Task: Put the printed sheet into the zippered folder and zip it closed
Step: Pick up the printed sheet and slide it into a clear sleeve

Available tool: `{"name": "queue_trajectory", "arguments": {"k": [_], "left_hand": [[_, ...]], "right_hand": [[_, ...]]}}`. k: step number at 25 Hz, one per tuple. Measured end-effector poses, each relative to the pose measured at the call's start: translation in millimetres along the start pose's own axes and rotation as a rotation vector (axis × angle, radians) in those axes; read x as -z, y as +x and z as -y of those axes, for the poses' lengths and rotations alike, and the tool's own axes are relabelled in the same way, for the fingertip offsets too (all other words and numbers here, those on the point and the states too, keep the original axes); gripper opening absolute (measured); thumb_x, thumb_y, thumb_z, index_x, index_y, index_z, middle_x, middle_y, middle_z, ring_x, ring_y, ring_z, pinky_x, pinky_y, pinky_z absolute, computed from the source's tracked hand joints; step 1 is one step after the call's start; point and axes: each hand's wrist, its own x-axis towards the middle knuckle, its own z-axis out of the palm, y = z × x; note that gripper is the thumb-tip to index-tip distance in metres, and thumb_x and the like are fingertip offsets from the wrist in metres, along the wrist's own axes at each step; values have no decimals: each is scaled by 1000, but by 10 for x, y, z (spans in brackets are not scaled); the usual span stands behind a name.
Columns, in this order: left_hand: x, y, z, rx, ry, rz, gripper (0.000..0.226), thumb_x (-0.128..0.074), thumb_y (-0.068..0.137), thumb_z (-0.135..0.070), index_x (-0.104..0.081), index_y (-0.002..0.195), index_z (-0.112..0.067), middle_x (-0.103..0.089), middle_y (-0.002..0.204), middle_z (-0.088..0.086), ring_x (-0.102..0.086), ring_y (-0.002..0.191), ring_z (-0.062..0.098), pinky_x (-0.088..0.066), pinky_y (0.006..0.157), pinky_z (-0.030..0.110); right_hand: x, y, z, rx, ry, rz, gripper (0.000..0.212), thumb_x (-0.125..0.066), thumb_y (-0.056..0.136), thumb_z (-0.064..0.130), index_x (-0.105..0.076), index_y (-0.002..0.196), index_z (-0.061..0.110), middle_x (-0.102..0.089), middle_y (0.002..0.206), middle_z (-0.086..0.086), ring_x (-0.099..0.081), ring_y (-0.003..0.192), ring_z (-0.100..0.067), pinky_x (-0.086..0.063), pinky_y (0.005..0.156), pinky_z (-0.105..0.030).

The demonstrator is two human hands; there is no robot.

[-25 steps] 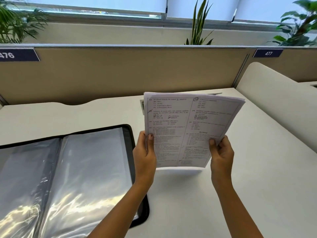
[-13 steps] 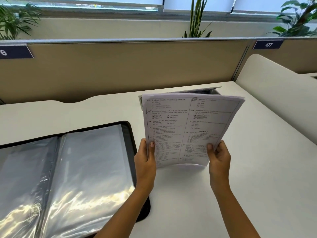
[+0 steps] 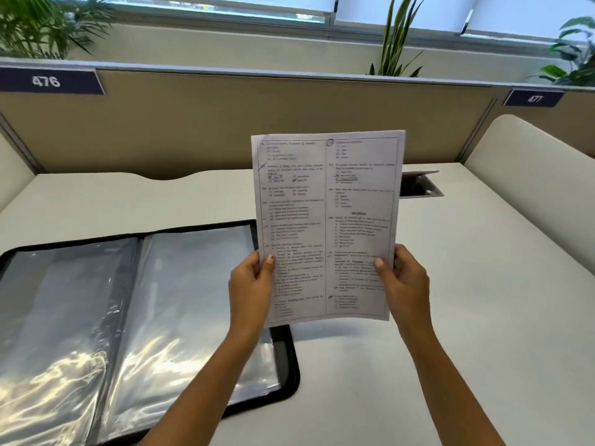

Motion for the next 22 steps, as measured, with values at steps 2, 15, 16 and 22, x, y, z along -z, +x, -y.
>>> {"name": "queue_trajectory", "arguments": {"k": [2,15,16,22], "left_hand": [[278,74,-71,53,-17,19,17,-50,96,-26,-65,97,-34,-73,95,-11,-71,81,11,-58,66,26],[1718,839,362,17,468,-157,33,-59,92,-19,-60,124,-15,-69,113,1,-67,97,10,-50,80,14],[1754,914,439,8,555,-139,41,-61,90,-17,-54,130,-11,-64,124,6,-62,110,19,-50,91,25],[1755,1326,778,-148,967,81,60,-61,88,-22,-37,141,-6,-44,143,16,-39,131,33,-28,110,42]], "right_hand": [[-172,22,111,-35,33,93,9,-54,95,11,-60,102,12,-71,100,0,-69,85,-16,-57,68,-23],[-1618,329,384,-349,343,275,28,-57,91,3,-63,117,12,-71,110,-3,-70,93,-19,-58,83,-36],[-1691,386,400,-380,387,266,30,-56,91,2,-61,119,11,-70,112,-3,-69,95,-20,-57,84,-36],[-2166,713,371,-516,514,236,31,-53,92,-2,-59,120,6,-68,115,-6,-67,102,-23,-54,92,-39]]}}
